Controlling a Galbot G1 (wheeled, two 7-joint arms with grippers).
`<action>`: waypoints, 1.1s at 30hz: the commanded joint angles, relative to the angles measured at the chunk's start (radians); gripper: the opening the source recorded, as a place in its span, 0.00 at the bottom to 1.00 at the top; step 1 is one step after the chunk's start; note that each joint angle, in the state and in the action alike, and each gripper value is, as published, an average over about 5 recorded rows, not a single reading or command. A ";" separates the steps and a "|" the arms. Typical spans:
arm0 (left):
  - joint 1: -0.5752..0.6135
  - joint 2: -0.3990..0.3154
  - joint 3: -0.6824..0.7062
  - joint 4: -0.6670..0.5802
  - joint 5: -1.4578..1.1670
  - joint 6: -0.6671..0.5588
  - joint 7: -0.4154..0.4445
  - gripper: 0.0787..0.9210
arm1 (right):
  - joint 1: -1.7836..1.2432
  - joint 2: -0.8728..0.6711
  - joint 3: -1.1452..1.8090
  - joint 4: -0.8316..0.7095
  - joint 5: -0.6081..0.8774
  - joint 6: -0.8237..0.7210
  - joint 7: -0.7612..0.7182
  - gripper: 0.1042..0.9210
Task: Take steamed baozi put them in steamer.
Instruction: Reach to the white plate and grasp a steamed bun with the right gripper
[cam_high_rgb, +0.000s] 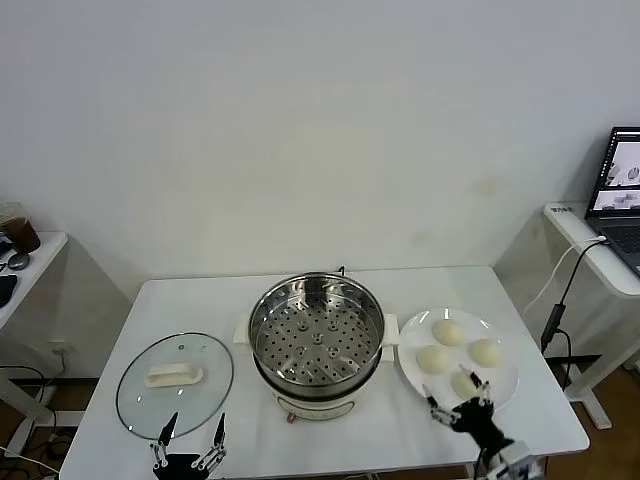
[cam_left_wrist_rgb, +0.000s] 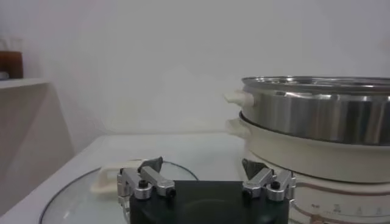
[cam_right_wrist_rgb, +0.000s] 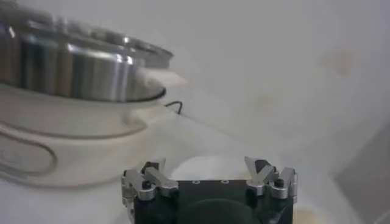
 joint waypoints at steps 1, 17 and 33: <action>-0.012 0.004 -0.002 0.008 0.043 -0.012 0.005 0.88 | 0.163 -0.199 0.006 -0.074 -0.129 -0.030 -0.090 0.88; -0.003 -0.014 -0.024 0.024 0.108 -0.064 0.007 0.88 | 1.050 -0.299 -0.715 -0.574 -0.401 -0.006 -0.685 0.88; -0.024 -0.018 -0.058 0.045 0.127 -0.069 0.013 0.88 | 1.328 -0.117 -1.147 -0.859 -0.375 -0.013 -0.783 0.88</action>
